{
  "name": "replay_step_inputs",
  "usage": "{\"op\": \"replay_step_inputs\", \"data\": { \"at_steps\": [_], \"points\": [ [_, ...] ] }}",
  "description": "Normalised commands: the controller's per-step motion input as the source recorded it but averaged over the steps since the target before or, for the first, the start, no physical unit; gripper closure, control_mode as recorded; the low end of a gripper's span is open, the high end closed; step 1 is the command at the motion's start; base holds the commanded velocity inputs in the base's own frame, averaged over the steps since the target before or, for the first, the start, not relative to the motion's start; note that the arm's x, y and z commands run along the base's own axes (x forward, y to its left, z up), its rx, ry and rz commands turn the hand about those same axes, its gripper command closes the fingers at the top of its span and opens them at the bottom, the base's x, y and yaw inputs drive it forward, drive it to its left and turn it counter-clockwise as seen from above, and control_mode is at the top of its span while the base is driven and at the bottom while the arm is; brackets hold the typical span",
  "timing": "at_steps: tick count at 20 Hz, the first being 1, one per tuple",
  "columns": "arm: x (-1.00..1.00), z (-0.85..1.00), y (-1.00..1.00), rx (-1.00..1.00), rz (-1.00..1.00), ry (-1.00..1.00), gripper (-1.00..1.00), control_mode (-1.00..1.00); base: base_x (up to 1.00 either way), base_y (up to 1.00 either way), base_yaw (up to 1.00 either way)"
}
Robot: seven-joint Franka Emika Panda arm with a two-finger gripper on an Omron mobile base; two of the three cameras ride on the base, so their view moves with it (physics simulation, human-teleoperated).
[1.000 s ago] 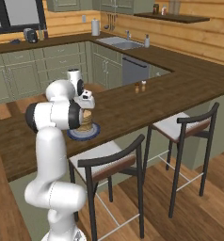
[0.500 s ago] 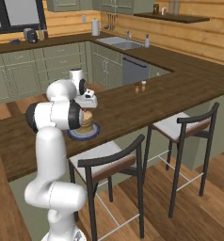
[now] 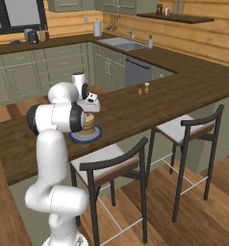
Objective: Take the strawberry from the fridge and place it on top of the pancake, located on the dining counter.
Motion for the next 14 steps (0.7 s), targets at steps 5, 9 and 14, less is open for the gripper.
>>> {"op": "replay_step_inputs", "data": {
  "at_steps": [5,9,14],
  "points": [
    [0.0,-0.32,0.0,-0.02,0.0,0.0,-1.0,-1.0,0.0,0.0,0.0],
    [-0.39,-0.05,-0.07,0.0,0.0,-0.03,-1.0,-1.0,0.0,0.0,0.0],
    [-0.41,0.06,-0.06,0.0,0.0,-0.01,-1.0,-1.0,0.0,0.0,0.0]
  ]
}}
